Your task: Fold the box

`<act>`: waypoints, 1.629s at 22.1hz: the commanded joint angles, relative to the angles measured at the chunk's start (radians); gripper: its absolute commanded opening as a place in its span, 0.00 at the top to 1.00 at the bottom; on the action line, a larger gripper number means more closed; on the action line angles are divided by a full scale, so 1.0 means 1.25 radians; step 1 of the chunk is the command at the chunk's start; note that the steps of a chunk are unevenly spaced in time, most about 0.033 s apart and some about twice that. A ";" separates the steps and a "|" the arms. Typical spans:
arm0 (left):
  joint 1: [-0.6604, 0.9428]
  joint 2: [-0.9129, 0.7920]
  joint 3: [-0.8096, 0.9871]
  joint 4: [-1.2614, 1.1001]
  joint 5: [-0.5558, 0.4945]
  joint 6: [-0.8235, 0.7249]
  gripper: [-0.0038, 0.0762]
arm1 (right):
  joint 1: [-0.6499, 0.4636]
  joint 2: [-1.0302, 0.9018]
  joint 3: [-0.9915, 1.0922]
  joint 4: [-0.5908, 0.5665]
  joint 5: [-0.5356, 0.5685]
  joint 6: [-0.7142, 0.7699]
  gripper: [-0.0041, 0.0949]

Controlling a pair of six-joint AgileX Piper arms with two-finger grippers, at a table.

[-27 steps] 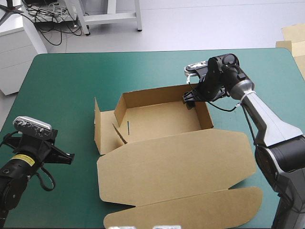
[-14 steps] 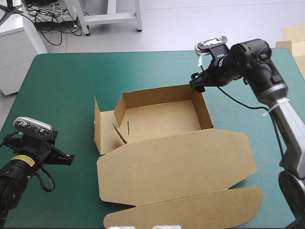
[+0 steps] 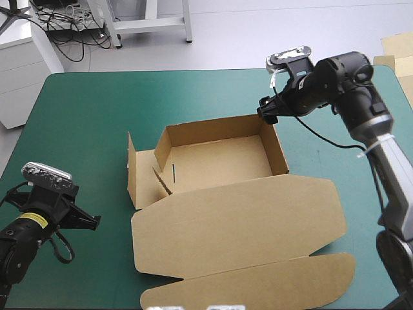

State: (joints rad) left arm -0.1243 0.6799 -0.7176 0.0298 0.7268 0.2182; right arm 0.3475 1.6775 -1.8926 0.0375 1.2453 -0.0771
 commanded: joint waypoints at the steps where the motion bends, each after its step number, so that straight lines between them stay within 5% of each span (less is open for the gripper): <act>1: -0.001 -0.004 -0.022 0.009 -0.015 -0.003 0.96 | -0.001 0.052 -0.020 0.001 0.008 0.006 0.07; 7: -0.001 -0.004 -0.022 0.018 0.020 -0.003 0.96 | -0.017 0.207 -0.020 0.073 0.008 0.023 0.07; 13: -0.001 -0.004 -0.022 0.020 0.033 -0.003 0.96 | -0.017 0.225 -0.020 0.034 0.008 0.023 0.11; 17: -0.001 -0.004 -0.022 0.020 0.033 -0.003 0.96 | -0.017 0.225 -0.020 0.016 0.008 0.023 0.30; 20: -0.001 -0.004 -0.022 0.020 0.033 -0.003 0.96 | -0.017 0.225 -0.020 0.016 0.008 0.023 0.59; 27: -0.001 -0.004 -0.022 0.015 0.033 -0.003 0.96 | -0.017 0.256 -0.020 0.028 0.008 0.023 0.98; 36: -0.001 -0.004 -0.022 0.018 0.014 -0.064 0.96 | -0.067 0.178 -0.020 0.075 0.007 -0.073 0.98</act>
State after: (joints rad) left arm -0.1243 0.6799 -0.7176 0.0514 0.8144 0.1739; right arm 0.3020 2.0209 -1.8934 0.0985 1.2174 -0.0956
